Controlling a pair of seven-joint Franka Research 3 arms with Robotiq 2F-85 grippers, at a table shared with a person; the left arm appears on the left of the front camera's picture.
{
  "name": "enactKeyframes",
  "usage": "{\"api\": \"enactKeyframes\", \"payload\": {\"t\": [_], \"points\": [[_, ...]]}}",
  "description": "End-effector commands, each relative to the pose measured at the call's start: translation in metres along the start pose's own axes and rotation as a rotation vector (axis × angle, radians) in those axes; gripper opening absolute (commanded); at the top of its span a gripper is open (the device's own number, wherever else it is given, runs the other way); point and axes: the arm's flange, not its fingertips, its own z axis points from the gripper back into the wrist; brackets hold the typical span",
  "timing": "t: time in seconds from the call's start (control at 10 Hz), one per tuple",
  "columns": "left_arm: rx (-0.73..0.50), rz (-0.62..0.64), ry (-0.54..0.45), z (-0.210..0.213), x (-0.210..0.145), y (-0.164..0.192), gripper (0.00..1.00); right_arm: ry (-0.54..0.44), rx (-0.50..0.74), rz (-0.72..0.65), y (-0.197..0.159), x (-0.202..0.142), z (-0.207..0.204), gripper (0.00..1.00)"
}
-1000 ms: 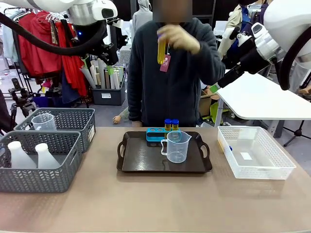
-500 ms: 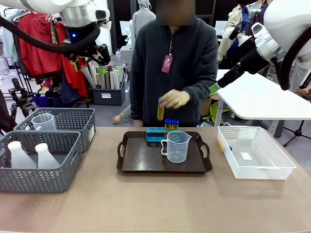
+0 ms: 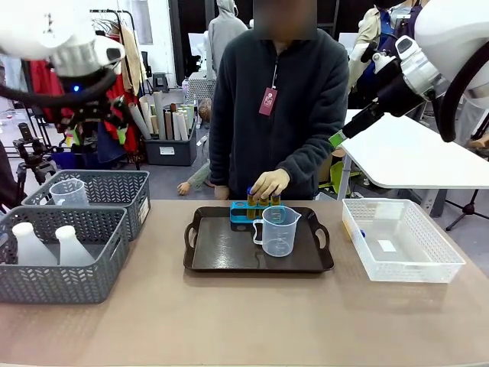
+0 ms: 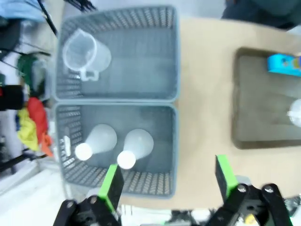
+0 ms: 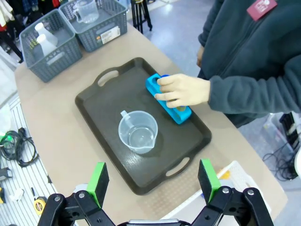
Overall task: Prepare the laboratory tools.
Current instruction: Pick up one Small flask and place it on the Handle tray.
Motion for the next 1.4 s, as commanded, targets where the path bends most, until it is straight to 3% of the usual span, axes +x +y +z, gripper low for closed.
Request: {"api": "enactKeyframes", "payload": {"t": [0.0, 0.3, 0.6, 0.9, 1.3], "points": [[-0.005, -0.027, -0.009, -0.029, -0.014, 0.013, 1.00, -0.019, 0.015, -0.004, -0.001, 0.001, 0.001, 1.00], [-0.013, 0.034, 0.079, -0.087, -0.030, 0.031, 1.00, -0.019, 0.015, -0.004, -0.001, 0.001, 0.001, 1.00], [0.012, 0.146, 0.138, -0.118, -0.056, 0.055, 1.00, -0.019, 0.015, -0.004, -0.001, 0.001, 0.001, 1.00], [0.017, 0.160, 0.186, -0.137, -0.075, 0.076, 1.00, -0.019, 0.015, -0.004, -0.001, 0.001, 0.001, 1.00], [-0.020, 0.101, 0.201, -0.167, -0.074, 0.093, 1.00, -0.019, 0.015, -0.004, -0.001, 0.001, 0.001, 1.00]]}}
